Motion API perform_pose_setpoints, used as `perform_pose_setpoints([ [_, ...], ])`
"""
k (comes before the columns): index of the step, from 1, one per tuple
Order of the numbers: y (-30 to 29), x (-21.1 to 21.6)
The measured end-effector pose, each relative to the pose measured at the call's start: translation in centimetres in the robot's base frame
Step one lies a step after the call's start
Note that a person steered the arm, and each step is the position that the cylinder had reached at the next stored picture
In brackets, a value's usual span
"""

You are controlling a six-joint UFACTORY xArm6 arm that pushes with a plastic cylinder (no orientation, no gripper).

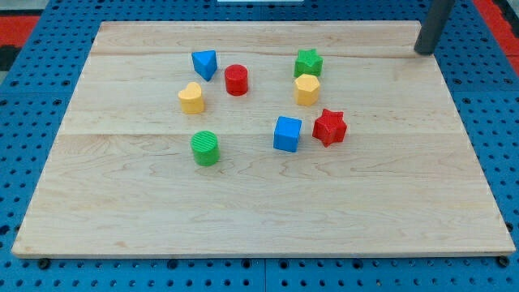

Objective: Push the red star down a bit

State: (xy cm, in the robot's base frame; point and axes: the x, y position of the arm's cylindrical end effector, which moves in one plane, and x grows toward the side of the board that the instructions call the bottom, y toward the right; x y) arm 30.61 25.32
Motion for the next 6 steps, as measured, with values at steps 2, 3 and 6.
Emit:
perform_pose_setpoints([
  [2,-12.9,4.0],
  [3,-14.0,5.9],
  [6,-14.9,12.4],
])
